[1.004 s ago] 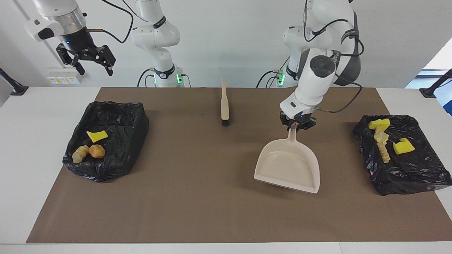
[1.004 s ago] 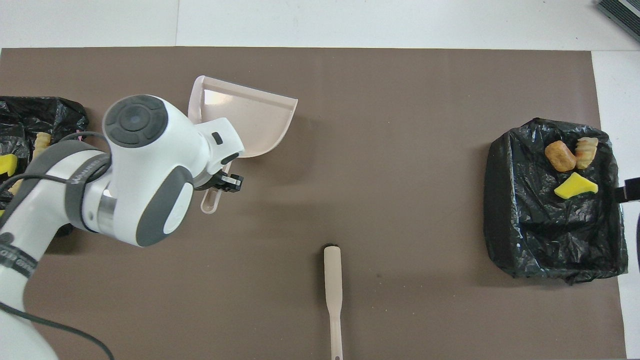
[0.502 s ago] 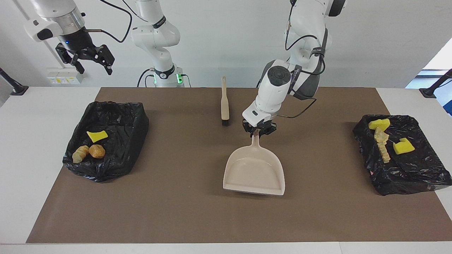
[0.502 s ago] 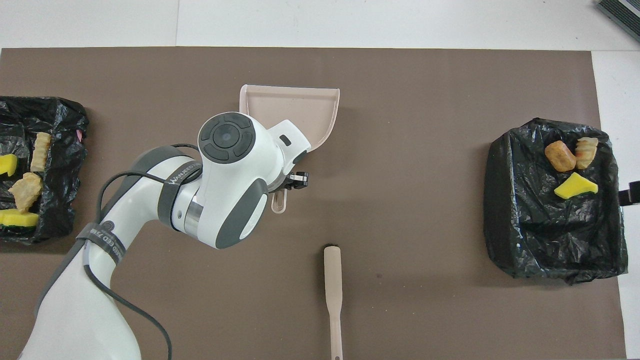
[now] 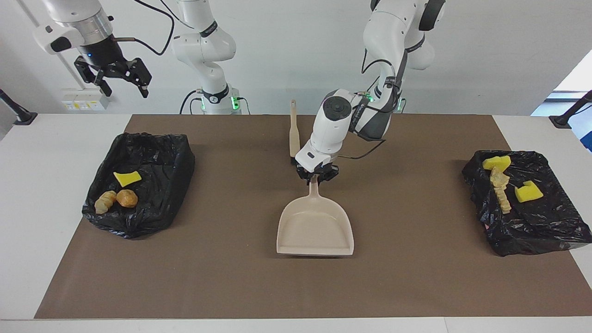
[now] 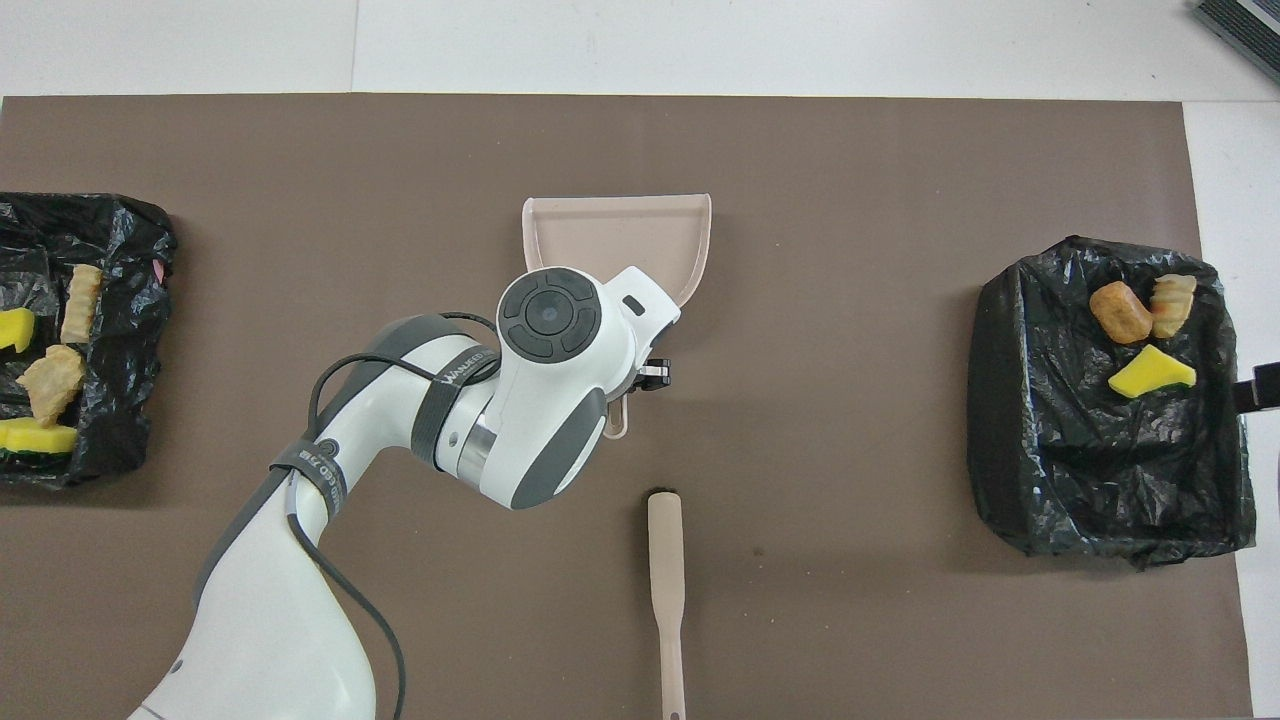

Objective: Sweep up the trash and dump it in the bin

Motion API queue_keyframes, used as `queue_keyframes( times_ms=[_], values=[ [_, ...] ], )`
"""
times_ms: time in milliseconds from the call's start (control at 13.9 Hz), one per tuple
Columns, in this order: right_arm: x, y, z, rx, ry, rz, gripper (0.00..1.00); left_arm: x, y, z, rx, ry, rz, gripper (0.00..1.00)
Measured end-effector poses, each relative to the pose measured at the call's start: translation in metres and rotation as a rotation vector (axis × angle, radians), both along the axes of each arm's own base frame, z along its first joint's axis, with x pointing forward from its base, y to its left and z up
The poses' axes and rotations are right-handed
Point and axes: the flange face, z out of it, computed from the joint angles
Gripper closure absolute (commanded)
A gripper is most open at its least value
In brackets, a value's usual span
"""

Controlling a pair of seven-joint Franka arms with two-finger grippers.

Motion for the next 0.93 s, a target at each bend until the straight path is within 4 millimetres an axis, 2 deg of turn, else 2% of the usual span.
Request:
queue_keyframes(
  times_ms=[72, 143, 215, 430, 574, 789, 932],
  values=[
    [-0.001, 0.0, -0.001, 0.001, 0.001, 0.002, 0.0, 0.001, 0.0, -0.004, 0.003, 0.003, 0.001, 0.39],
    [-0.001, 0.0, -0.001, 0.001, 0.002, 0.007, 0.0, 0.002, 0.002, -0.005, 0.004, 0.003, 0.005, 0.26],
    [-0.002, 0.0, -0.001, 0.002, 0.0, 0.026, 0.0, 0.004, 0.003, -0.004, 0.004, 0.0, 0.01, 0.0],
    [-0.004, 0.006, -0.005, 0.005, -0.011, 0.079, 0.0, 0.011, 0.009, 0.005, 0.0, -0.012, 0.027, 0.0],
    [-0.005, 0.016, -0.006, 0.006, -0.009, 0.099, 0.0, 0.021, 0.023, 0.022, 0.001, -0.024, 0.051, 0.0],
    [-0.005, 0.019, -0.006, 0.006, -0.009, 0.105, 0.0, 0.043, 0.065, 0.063, 0.009, -0.023, 0.106, 0.0],
    [-0.005, 0.018, -0.006, 0.006, -0.01, 0.103, 0.0, 0.064, 0.106, 0.086, 0.015, -0.022, 0.107, 0.0]
  ],
)
